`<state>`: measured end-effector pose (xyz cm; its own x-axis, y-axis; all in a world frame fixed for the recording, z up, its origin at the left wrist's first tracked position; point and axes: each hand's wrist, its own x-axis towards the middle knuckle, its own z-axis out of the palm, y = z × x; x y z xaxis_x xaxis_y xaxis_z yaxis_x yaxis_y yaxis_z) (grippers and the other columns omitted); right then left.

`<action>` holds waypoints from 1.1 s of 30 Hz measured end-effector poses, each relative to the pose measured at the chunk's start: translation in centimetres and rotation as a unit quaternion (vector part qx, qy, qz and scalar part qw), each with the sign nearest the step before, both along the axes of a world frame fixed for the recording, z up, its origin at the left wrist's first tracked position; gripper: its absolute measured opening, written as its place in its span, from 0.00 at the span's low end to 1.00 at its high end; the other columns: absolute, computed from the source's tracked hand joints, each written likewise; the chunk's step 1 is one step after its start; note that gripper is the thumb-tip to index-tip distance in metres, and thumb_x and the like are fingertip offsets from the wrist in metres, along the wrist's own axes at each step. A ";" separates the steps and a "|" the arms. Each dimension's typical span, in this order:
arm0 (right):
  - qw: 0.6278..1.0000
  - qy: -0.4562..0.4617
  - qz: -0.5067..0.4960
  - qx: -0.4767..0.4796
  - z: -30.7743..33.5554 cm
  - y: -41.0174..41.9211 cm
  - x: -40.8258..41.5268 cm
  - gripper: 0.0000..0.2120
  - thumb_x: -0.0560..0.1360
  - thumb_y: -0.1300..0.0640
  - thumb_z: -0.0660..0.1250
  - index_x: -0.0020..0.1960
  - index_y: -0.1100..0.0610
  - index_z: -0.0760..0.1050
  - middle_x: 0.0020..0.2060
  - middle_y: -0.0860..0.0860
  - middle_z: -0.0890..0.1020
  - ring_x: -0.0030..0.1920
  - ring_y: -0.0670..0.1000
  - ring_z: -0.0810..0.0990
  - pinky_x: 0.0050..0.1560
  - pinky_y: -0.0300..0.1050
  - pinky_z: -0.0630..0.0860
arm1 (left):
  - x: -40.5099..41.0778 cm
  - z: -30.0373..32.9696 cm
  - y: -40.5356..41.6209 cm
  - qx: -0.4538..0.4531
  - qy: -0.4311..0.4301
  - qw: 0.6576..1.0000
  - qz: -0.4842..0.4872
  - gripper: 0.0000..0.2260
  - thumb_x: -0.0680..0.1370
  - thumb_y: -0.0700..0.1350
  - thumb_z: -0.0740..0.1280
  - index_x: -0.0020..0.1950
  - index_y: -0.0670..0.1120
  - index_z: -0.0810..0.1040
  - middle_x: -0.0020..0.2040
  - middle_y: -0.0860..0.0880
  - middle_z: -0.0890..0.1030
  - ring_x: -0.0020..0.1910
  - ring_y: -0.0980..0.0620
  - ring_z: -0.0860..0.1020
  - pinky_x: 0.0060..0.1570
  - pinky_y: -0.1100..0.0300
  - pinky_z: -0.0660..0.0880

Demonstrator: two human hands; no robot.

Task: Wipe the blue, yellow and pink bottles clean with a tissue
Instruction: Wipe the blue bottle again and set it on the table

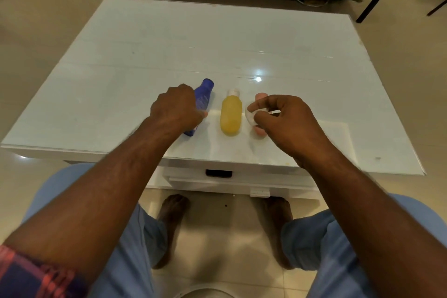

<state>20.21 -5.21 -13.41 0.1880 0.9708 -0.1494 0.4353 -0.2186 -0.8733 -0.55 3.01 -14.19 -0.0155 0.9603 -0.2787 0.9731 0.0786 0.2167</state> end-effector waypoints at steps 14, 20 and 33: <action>0.979 -0.037 -0.039 0.195 1.4 0.4 0.6 0.14 0.80 0.52 0.74 0.63 0.55 0.81 0.55 0.46 0.86 0.52 0.44 0.85 0.52 0.29 0.81 | 4.1 1.4 -4.0 -0.084 -0.469 0.877 -0.053 0.22 0.80 0.53 0.68 0.72 0.51 0.68 0.62 0.51 0.80 0.58 0.48 0.82 0.57 0.50 0.82; 0.949 -0.073 -0.073 0.299 1.9 0.5 0.8 0.12 0.81 0.53 0.72 0.60 0.59 0.82 0.53 0.51 0.86 0.52 0.48 0.85 0.51 0.33 0.81 | 3.6 1.0 -4.1 -0.014 -0.355 0.925 -0.135 0.22 0.80 0.51 0.69 0.72 0.50 0.68 0.60 0.52 0.78 0.55 0.50 0.80 0.49 0.61 0.79; 0.961 -0.012 -0.141 0.237 2.1 1.1 2.6 0.07 0.80 0.54 0.73 0.57 0.53 0.85 0.50 0.45 0.87 0.51 0.46 0.86 0.56 0.46 0.86 | 3.1 1.1 -3.7 0.117 -0.346 0.922 -0.131 0.20 0.81 0.47 0.68 0.72 0.50 0.69 0.57 0.53 0.78 0.49 0.56 0.78 0.43 0.70 0.71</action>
